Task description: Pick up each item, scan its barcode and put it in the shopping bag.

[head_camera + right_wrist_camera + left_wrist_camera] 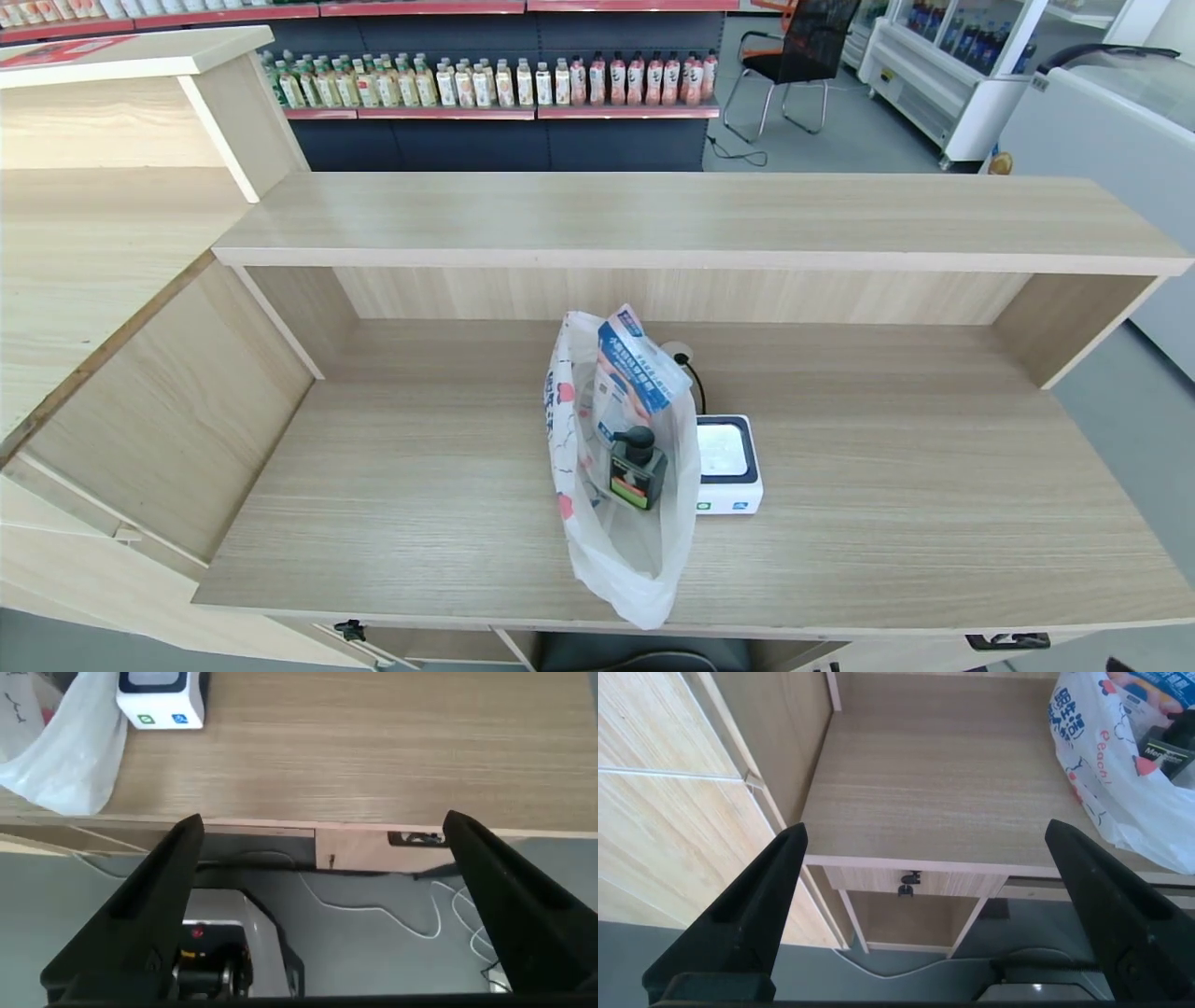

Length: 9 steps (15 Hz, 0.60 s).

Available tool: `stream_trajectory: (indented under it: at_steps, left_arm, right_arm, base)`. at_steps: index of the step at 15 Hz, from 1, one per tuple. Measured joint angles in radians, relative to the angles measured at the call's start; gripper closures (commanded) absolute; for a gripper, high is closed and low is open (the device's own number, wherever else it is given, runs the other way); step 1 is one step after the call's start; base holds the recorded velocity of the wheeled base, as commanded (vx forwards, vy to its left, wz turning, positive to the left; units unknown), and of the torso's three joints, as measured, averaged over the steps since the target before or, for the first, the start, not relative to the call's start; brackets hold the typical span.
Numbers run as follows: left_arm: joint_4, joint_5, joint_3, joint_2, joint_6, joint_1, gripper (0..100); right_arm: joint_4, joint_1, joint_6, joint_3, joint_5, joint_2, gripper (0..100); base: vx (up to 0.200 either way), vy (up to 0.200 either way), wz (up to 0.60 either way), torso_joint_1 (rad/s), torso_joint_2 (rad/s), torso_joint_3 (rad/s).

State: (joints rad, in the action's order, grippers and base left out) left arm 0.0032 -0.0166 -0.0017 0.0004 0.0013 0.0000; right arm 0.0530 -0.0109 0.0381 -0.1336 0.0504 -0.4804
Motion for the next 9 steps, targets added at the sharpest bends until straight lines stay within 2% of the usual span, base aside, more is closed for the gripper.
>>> stream_trajectory:
  at_steps: [4, 9]
  left_arm:
    - [0.000, 0.000, 0.000, 0.000, 0.000, 0.000, 0]
    - [0.000, 0.000, 0.000, 0.000, 0.000, 0.000, 0]
  right_arm:
    - [-0.063, 0.001, 0.045, 0.114, -0.033, 0.357, 0]
    - [-0.060, 0.005, 0.045, 0.131, -0.034, 0.471, 0]
  base:
    - [0.000, 0.000, 0.00, 0.000, 0.00, 0.000]
    - [0.000, 0.000, 0.00, 0.000, 0.00, 0.000]
